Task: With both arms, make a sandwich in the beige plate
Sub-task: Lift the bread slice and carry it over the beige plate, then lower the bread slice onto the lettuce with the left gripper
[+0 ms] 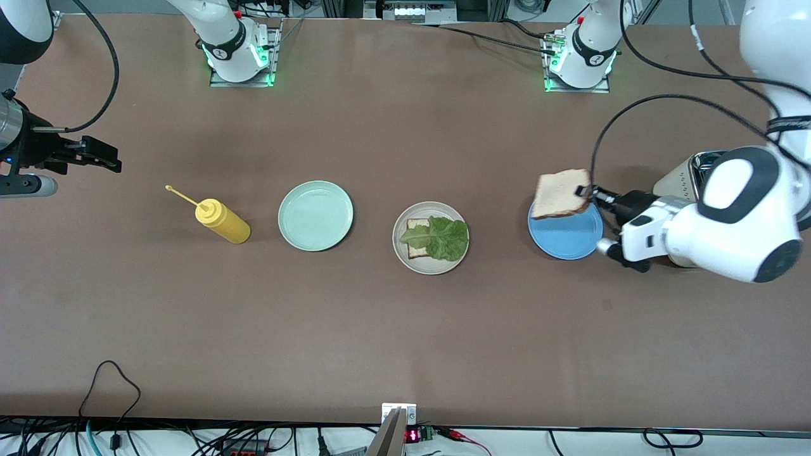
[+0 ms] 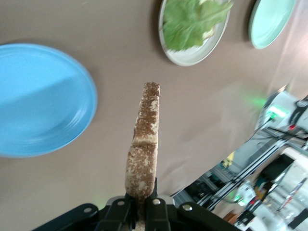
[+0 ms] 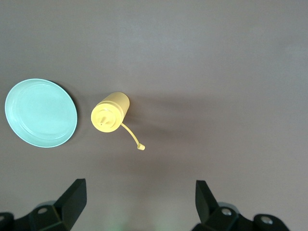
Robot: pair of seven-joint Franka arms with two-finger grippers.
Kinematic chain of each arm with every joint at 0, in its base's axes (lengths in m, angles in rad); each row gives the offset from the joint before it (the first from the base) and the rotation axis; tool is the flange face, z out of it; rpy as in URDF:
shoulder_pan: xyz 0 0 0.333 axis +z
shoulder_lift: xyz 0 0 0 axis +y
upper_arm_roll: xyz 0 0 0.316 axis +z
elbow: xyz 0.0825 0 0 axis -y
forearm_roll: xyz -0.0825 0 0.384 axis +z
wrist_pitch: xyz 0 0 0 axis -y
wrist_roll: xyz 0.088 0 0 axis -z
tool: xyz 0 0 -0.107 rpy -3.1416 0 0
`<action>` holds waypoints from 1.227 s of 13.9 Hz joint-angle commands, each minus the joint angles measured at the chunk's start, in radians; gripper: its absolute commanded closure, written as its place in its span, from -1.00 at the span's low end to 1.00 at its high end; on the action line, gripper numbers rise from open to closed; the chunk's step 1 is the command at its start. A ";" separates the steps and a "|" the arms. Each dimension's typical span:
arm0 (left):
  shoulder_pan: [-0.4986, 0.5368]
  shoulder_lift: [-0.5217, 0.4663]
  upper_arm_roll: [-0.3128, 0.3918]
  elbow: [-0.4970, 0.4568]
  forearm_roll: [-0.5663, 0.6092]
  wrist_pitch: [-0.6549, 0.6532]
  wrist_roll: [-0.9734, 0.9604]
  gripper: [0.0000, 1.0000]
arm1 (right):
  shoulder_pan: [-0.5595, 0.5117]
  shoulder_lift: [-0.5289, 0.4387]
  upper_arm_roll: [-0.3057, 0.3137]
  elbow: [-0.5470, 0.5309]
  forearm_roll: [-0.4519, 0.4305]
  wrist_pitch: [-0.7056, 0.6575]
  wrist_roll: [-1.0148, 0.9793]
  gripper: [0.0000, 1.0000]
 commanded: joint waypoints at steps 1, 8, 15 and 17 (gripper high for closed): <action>-0.038 -0.030 -0.008 -0.097 -0.073 0.140 -0.053 1.00 | 0.003 -0.004 -0.002 -0.003 -0.001 0.006 -0.011 -1.00; -0.148 -0.024 -0.008 -0.244 -0.368 0.488 -0.171 1.00 | 0.003 -0.002 -0.002 -0.006 0.000 0.043 -0.011 -1.00; -0.239 0.040 -0.010 -0.312 -0.471 0.723 -0.144 1.00 | 0.005 -0.002 -0.002 -0.006 -0.001 0.034 -0.011 -1.00; -0.244 0.066 -0.010 -0.312 -0.563 0.752 -0.083 1.00 | 0.005 -0.002 -0.002 -0.006 -0.001 0.034 -0.010 -1.00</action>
